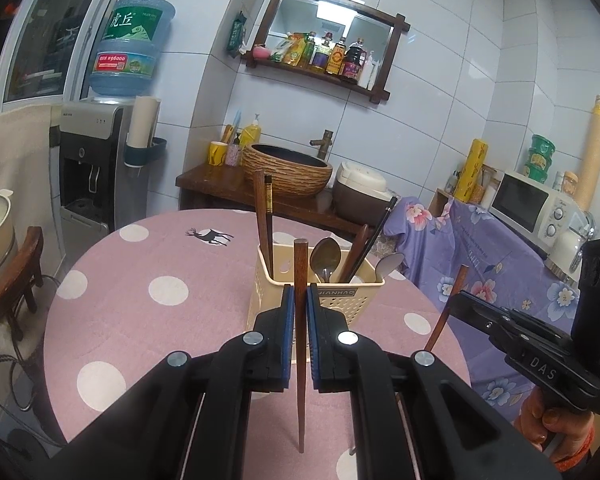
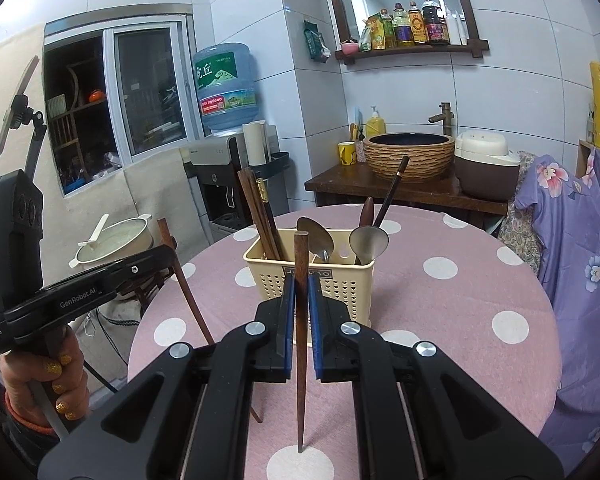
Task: Organize utensils
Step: 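Lift both chopsticks upright, carry them over the holder and lower them in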
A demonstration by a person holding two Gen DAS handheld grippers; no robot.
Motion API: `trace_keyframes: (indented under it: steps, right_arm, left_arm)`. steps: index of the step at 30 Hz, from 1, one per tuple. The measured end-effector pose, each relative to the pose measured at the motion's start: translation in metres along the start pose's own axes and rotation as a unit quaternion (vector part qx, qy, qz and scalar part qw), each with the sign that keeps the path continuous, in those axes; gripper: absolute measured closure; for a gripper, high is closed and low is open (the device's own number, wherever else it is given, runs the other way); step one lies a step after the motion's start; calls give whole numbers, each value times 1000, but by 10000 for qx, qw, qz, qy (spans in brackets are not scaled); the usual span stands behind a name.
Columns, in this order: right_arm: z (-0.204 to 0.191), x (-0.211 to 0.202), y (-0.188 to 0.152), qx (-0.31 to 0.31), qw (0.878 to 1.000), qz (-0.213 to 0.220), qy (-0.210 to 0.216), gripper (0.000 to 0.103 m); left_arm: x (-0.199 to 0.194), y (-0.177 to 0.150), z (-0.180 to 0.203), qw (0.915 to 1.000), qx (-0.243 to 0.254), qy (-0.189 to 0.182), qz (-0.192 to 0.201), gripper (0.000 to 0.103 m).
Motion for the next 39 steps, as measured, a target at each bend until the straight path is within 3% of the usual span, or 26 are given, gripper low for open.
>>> trace_keyframes:
  steps: [7,12,19,26,29,35,39]
  right_arm:
    - [2,-7,10,52,9999,49,139,95]
    - [-1,-17,34,-48,9995,192,238,95]
    - [-7,-39,101,-175,9968,775,85,95]
    - [-10,-46,159,-43,9898,1380,-347,95]
    - [-11,-33,163,15,9869,1497,-605,95]
    - [-11,6,144,-10,9838,1533,-925,95]
    - [-10,32,127,22,9879,1230,-948,95]
  left_arm:
    - [-7,10,4,9999,65,-99,97,96]
    - [-12,27,9,9994,147,-273,151,96]
    - [-28,85,28,9964,506,-290,618,96]
    - [-21,142,40,9909,637,97,1184,96]
    - [-7,150,39,9877,671,397,1358,96]
    - [26,137,22,9880,570,635,1284,96]
    - [44,117,8,9904,439,705,1101,96]
Point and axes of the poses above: each gripper's, at about its wrist camera, not at the fingertips, and x roughly the way its jaws point, z to its right, y to its top, the point moved 2 cm from there along x, roughly the way its jaws point, and after that the axes turned 14 degrees about -y, right-handed, at the moved point
